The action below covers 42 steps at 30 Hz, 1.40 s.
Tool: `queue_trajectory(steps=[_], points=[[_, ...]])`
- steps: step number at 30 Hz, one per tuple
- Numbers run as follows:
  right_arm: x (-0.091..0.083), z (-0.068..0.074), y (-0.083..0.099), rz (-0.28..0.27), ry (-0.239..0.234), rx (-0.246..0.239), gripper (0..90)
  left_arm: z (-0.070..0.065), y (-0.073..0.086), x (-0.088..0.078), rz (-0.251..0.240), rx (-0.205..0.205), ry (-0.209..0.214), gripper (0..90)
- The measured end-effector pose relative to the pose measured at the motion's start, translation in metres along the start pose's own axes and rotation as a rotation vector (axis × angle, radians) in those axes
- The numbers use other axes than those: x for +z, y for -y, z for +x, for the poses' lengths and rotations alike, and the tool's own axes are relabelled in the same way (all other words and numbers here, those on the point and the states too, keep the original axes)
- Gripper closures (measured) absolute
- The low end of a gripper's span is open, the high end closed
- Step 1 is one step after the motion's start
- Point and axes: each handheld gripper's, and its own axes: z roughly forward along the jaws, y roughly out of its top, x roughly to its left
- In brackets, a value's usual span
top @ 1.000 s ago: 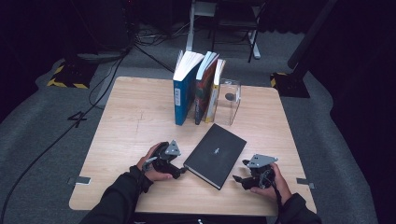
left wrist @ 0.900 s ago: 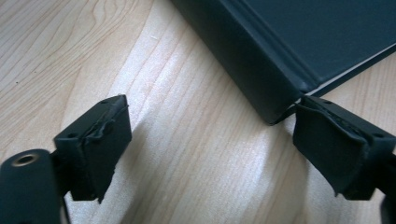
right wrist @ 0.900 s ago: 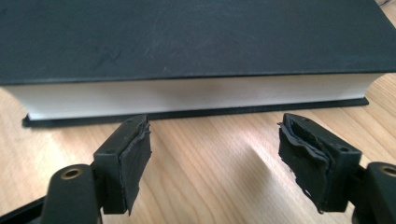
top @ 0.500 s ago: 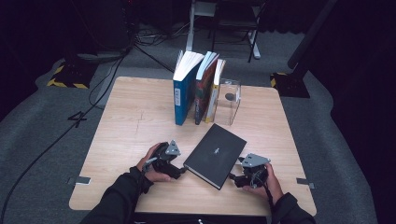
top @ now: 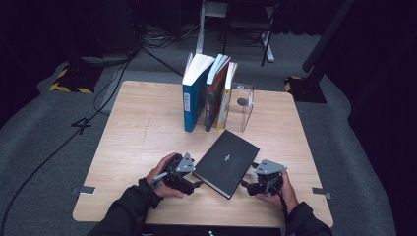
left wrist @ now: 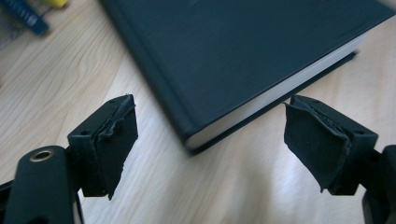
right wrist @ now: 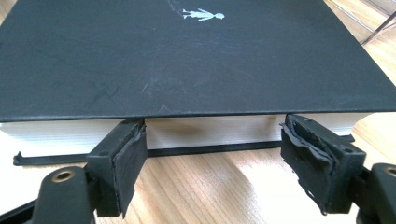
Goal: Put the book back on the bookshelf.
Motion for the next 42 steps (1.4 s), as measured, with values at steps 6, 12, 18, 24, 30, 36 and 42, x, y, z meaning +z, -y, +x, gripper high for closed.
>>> queue_trajectory(steps=[6,12,18,24,30,36,42], points=[[-0.002,0.0,-0.005,-0.025,0.005,0.013,22.3,-0.008,-0.008,0.008,0.009,0.037,0.017,18.1],[-0.006,0.001,-0.014,-0.052,0.019,0.023,22.0,-0.011,-0.013,0.013,0.009,0.048,0.007,16.5],[-0.011,0.0,-0.025,-0.073,0.027,0.029,22.1,-0.013,-0.018,0.018,0.02,0.062,-0.025,15.2],[-0.013,-0.001,-0.037,-0.097,0.031,0.028,22.9,-0.015,-0.025,0.024,0.024,0.067,-0.061,13.6],[-0.012,-0.003,-0.05,-0.122,0.038,0.034,22.9,-0.016,-0.034,0.031,0.015,0.054,-0.112,15.5],[-0.012,-0.004,-0.061,-0.132,0.037,0.021,22.9,-0.014,-0.039,0.035,-0.01,0.035,-0.156,21.2],[-0.012,-0.005,-0.06,-0.136,0.04,0.039,23.8,-0.01,-0.041,0.032,-0.059,0.018,-0.148,33.2]])
